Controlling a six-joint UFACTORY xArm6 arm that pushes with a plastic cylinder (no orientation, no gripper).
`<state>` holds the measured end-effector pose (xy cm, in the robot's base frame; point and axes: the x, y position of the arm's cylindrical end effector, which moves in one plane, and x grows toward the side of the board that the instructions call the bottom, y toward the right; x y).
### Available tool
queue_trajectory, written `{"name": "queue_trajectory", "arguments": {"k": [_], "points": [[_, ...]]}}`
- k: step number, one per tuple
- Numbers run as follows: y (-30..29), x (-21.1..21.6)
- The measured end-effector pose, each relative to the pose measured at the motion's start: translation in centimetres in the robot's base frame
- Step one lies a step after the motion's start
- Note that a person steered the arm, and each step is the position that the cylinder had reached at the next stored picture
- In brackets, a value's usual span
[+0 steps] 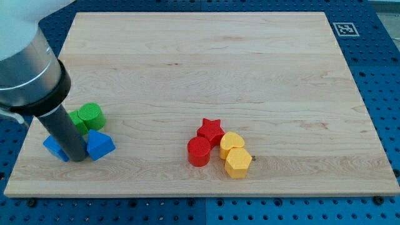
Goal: Push the blue cube into the green blocks
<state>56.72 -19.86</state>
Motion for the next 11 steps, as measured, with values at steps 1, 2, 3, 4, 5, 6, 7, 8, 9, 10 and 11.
{"name": "queue_trajectory", "arguments": {"k": [1, 2, 3, 4, 5, 6, 7, 8, 9, 10, 11], "points": [[0.1, 2.8], [-1.3, 3.9], [-4.7, 3.8], [-4.8, 3.8], [-4.8, 1.5], [-4.6, -1.2], [-4.2, -2.4], [-3.3, -3.5], [-0.2, -3.7], [3.1, -4.8], [5.0, -6.5]]}}
